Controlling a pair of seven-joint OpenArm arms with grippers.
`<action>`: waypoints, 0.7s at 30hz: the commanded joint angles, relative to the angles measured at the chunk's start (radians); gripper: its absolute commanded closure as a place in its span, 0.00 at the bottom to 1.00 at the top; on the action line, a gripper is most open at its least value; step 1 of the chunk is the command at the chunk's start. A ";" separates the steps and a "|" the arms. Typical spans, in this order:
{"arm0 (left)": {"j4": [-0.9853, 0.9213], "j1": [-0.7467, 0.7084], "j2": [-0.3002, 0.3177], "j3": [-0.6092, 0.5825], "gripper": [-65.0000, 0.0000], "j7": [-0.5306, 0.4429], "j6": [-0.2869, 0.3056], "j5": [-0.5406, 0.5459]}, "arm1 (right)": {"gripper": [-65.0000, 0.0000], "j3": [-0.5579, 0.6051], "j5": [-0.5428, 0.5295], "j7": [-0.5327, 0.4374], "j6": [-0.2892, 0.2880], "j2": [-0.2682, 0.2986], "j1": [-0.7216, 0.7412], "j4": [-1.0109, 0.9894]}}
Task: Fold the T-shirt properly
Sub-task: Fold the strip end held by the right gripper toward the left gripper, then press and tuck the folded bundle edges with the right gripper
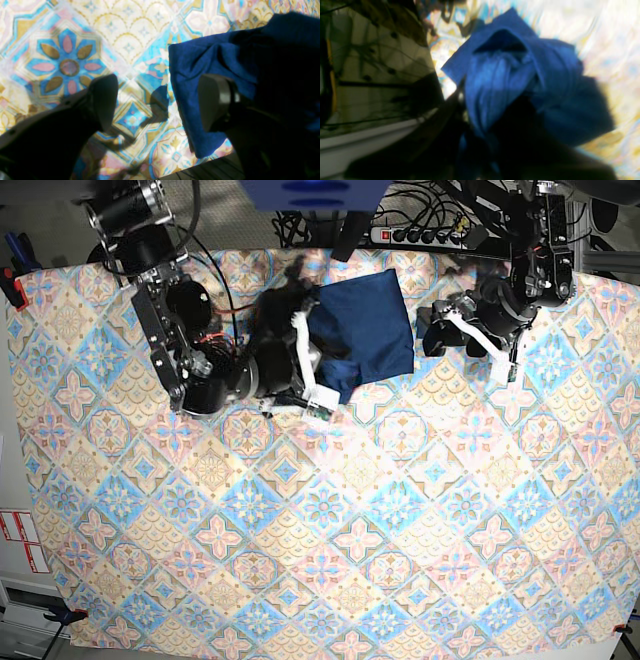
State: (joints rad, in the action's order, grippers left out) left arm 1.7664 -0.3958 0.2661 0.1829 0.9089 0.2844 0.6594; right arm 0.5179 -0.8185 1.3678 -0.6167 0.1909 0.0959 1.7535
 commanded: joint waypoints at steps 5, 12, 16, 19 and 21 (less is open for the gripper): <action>0.014 0.002 0.008 0.005 0.28 -0.017 0.003 0.012 | 0.97 0.075 -0.025 -0.009 -0.038 -0.001 0.054 -0.037; 0.014 0.002 0.008 0.005 0.28 -0.017 0.002 0.012 | 0.81 0.146 0.012 -0.011 -0.075 -0.001 0.090 -0.053; 0.014 0.001 0.006 0.004 0.28 -0.017 0.002 0.012 | 0.73 0.173 0.046 -0.014 -0.076 -0.001 0.090 -0.051; 0.014 -0.001 0.006 0.004 0.28 -0.017 0.002 0.012 | 0.68 0.166 0.049 -0.017 -0.076 -0.001 0.100 -0.051; 0.014 -0.001 0.006 0.004 0.28 -0.017 0.002 0.012 | 0.67 0.146 0.049 -0.020 -0.076 -0.001 0.124 -0.051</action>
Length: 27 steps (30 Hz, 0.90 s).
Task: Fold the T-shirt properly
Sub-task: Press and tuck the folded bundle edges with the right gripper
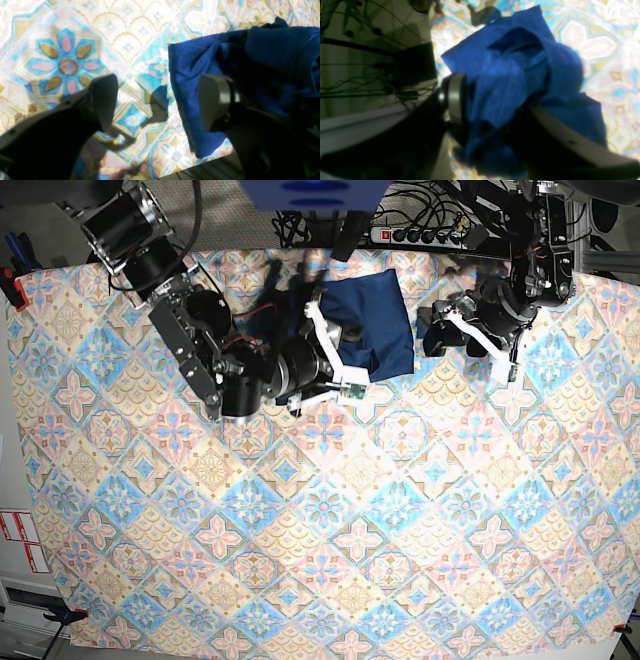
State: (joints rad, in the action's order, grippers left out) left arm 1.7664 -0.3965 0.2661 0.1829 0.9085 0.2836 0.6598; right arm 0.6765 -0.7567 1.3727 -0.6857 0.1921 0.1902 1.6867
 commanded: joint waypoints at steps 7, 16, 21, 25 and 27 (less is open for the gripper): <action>0.016 0.000 0.006 0.004 0.28 -0.016 0.003 0.012 | 0.66 -0.245 -0.013 -0.026 -0.006 0.068 0.027 0.017; 0.025 0.003 0.011 0.004 0.28 -0.016 0.004 0.012 | 0.67 -0.303 -0.013 -0.026 -0.004 0.114 -0.013 0.014; 0.123 -0.005 0.012 -0.004 0.28 -0.007 0.006 0.012 | 0.80 -0.237 -0.010 -0.026 -0.004 0.112 -0.044 0.014; 0.137 -0.015 0.014 0.002 0.28 -0.007 0.006 0.010 | 0.86 -0.088 0.133 -0.026 -0.006 0.076 -0.041 -0.030; 0.137 -0.018 0.017 0.004 0.28 -0.007 0.006 0.010 | 0.87 0.013 0.233 -0.026 -0.007 0.045 -0.018 -0.055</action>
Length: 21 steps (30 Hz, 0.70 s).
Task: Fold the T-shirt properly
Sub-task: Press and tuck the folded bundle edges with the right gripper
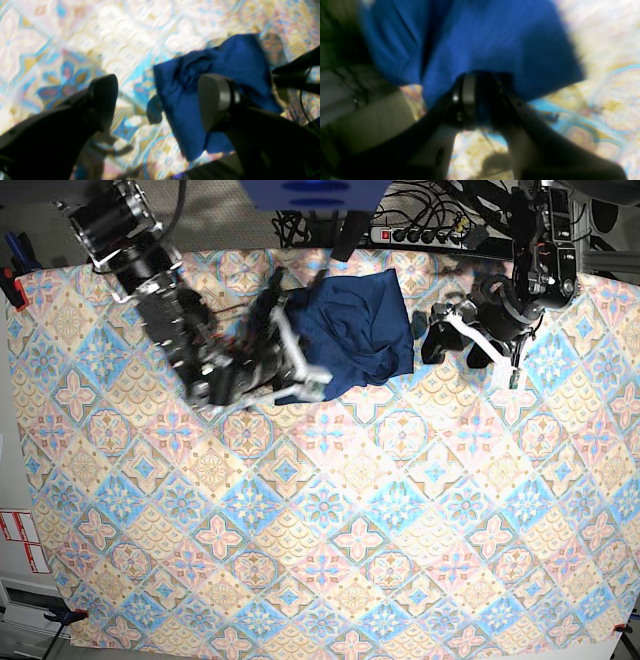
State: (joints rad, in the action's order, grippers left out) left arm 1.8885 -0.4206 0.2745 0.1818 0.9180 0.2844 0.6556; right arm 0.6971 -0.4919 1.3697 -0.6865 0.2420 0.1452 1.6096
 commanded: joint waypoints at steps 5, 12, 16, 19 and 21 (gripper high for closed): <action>0.015 -0.002 0.033 0.028 0.28 -0.018 0.002 0.014 | 0.87 0.217 0.042 -0.023 -0.006 -0.045 0.093 -0.035; 0.009 -0.017 0.030 0.103 0.28 -0.018 0.002 0.011 | 0.86 0.229 0.042 -0.023 -0.008 -0.100 0.120 -0.048; 0.009 -0.017 0.030 0.104 0.28 -0.017 0.002 0.011 | 0.86 0.232 0.040 -0.023 -0.012 -0.140 0.132 -0.061; 0.009 -0.014 0.029 0.103 0.28 -0.017 0.000 0.011 | 0.86 0.235 0.043 -0.023 -0.012 -0.152 0.135 -0.096; 0.001 -0.013 0.029 0.103 0.28 -0.017 0.000 0.011 | 0.86 0.238 0.043 -0.023 -0.012 -0.181 0.161 -0.117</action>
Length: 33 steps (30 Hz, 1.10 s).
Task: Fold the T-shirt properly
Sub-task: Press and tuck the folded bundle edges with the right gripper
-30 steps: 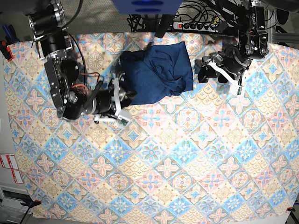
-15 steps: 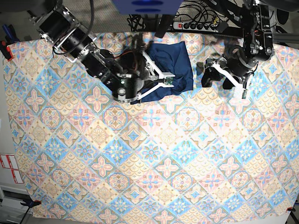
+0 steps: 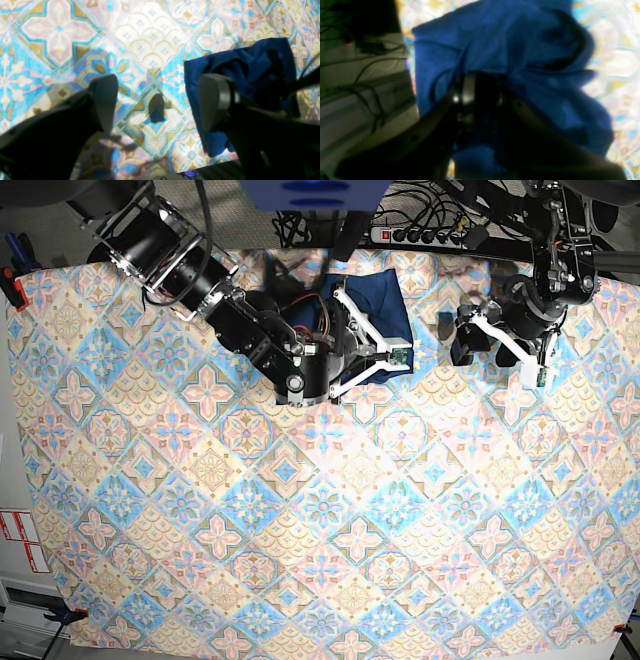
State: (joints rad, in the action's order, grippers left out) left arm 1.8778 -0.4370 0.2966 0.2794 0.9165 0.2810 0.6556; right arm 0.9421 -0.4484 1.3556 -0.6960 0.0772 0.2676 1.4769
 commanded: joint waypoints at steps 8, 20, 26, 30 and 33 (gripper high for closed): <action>0.007 0.000 0.006 0.004 0.28 -0.015 0.004 0.011 | 0.86 -0.016 0.000 -0.037 -0.002 -0.081 0.091 -0.078; 0.047 0.005 0.112 -0.269 0.28 -0.015 0.008 0.011 | 0.87 -0.475 0.000 -0.132 -0.002 0.051 0.109 -0.046; 0.046 0.056 0.128 -0.437 0.28 -0.015 0.004 0.017 | 0.86 -0.484 -0.002 -0.132 -0.002 0.154 0.025 0.089; 0.033 0.066 0.105 -0.480 0.28 -0.015 0.004 0.014 | 0.86 -0.490 0.000 -0.140 -0.002 0.175 -0.015 0.110; 0.006 0.077 0.072 -0.480 0.28 0.017 0.004 0.013 | 0.86 -0.492 0.001 -0.141 -0.002 0.194 -0.017 0.110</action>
State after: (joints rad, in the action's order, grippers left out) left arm 1.8729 -0.3626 0.3645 -0.2035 0.9447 0.2821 0.6590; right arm 0.4606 -0.4374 1.2282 -0.6956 0.2642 0.2256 1.5658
